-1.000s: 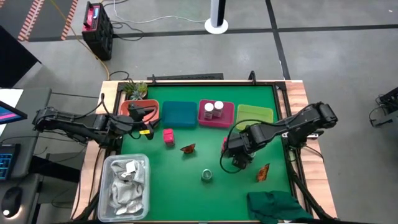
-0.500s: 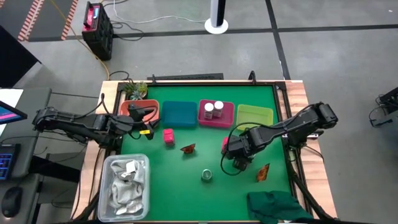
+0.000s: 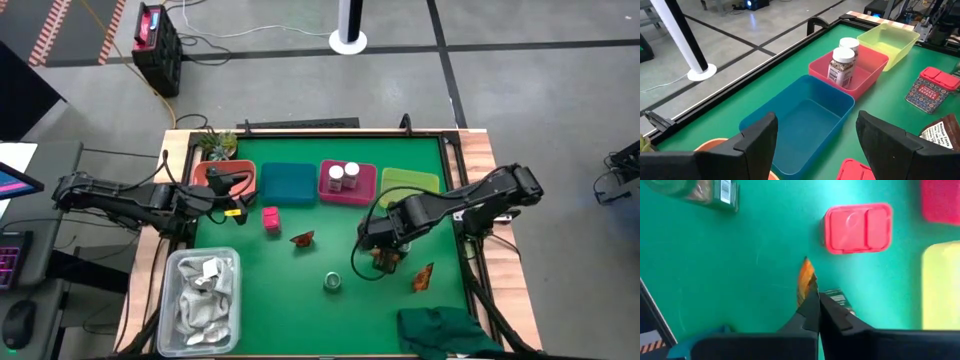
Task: Sort spices by type
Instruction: Put the middle orange seasoning bag into the yellow bin
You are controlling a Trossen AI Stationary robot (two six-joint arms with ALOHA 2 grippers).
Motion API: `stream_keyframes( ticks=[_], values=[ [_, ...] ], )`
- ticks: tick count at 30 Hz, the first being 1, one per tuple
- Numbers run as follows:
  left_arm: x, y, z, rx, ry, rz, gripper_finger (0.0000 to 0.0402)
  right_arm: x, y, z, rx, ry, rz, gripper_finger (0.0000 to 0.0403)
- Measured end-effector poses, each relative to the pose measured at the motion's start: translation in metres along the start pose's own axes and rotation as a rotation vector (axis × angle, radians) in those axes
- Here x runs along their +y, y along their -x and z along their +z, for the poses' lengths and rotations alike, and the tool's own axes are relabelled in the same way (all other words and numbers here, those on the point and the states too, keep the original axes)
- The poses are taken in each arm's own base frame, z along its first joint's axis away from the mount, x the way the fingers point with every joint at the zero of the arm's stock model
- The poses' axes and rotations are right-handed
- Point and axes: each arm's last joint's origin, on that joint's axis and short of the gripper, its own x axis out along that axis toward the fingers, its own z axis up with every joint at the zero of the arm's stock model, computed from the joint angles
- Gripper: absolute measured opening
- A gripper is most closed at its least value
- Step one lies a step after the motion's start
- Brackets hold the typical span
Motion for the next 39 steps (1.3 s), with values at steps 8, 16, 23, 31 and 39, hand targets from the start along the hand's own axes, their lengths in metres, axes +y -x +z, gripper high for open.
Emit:
stream_keyframes(
  ticks=[8, 16, 23, 31, 39],
  values=[
    [0.0, 0.0, 0.0, 0.0, 0.0, 0.0, 0.0256, -0.033, 0.034, 0.012, -0.006, 0.0, -0.166, 0.0013],
    [0.0, 0.0, 0.0, 0.0, -0.001, 0.0, 0.0256, -0.094, 0.05, 0.033, -0.023, -0.117, -0.337, 0.0015],
    [0.0, 0.0, 0.0, 0.0, -0.001, 0.0, 0.0256, -0.151, 0.052, 0.042, 0.019, -0.155, -0.371, 0.0015],
    [0.001, 0.0, -0.002, 0.015, -0.013, 0.005, 0.0256, -0.192, 0.024, 0.04, 0.098, -0.172, -0.328, 0.0015],
    [0.001, 0.0, -0.003, 0.022, -0.024, 0.008, 0.0256, -0.204, -0.021, 0.031, 0.145, -0.168, -0.28, 0.0015]
  ],
)
